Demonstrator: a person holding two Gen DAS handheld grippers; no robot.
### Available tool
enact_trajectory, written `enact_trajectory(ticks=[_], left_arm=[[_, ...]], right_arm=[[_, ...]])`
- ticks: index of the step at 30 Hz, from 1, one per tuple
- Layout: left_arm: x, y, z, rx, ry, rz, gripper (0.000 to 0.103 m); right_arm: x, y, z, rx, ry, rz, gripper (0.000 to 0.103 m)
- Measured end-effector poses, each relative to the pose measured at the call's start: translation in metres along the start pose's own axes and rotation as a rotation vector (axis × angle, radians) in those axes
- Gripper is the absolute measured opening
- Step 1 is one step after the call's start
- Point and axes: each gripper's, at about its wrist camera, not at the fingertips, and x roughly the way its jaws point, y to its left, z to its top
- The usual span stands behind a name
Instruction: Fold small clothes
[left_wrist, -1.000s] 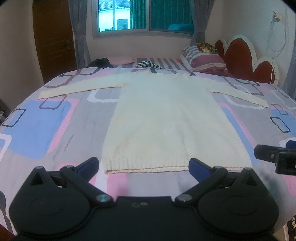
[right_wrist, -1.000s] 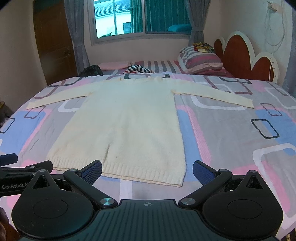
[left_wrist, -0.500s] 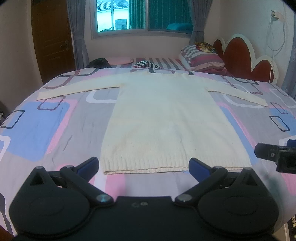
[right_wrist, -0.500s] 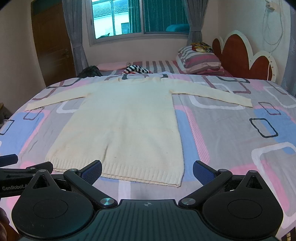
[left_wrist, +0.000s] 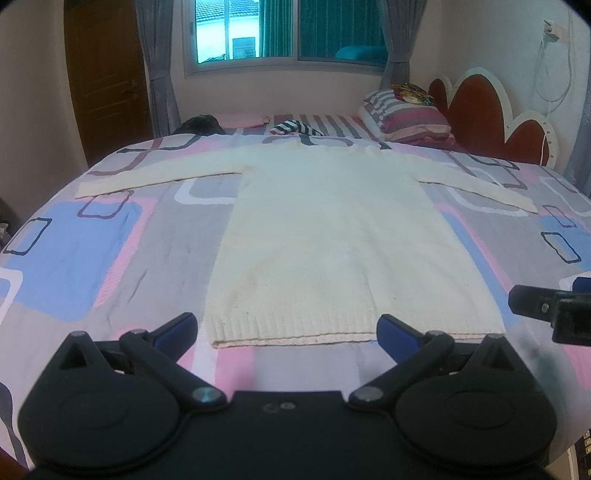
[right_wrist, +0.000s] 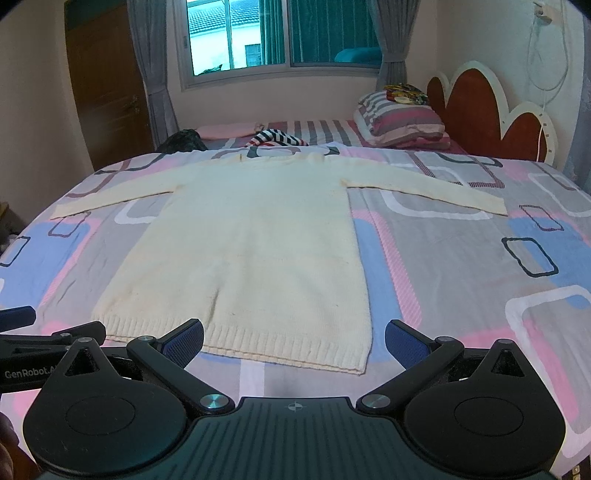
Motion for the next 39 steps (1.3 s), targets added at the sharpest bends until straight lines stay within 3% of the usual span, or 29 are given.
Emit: enact_trajectory(ticks=[28, 35, 39], left_arm=[[0.004, 0.001, 0.003, 0.003, 0.01, -0.001, 0.103], [0.008, 0.001, 0.016, -0.017, -0.021, -0.041, 0.103], [0.023, 0.001, 0.027, -0.084, -0.017, -0.136, 0.103]], right_arm=[[0.006, 0.0, 0.005, -0.005, 0.016, 0.006, 0.103], [0.006, -0.009, 0.011, 0.03, 0.008, 0.006, 0.103], [0.011, -0.022, 0.021, 0.079, 0.016, 0.026, 0.103]])
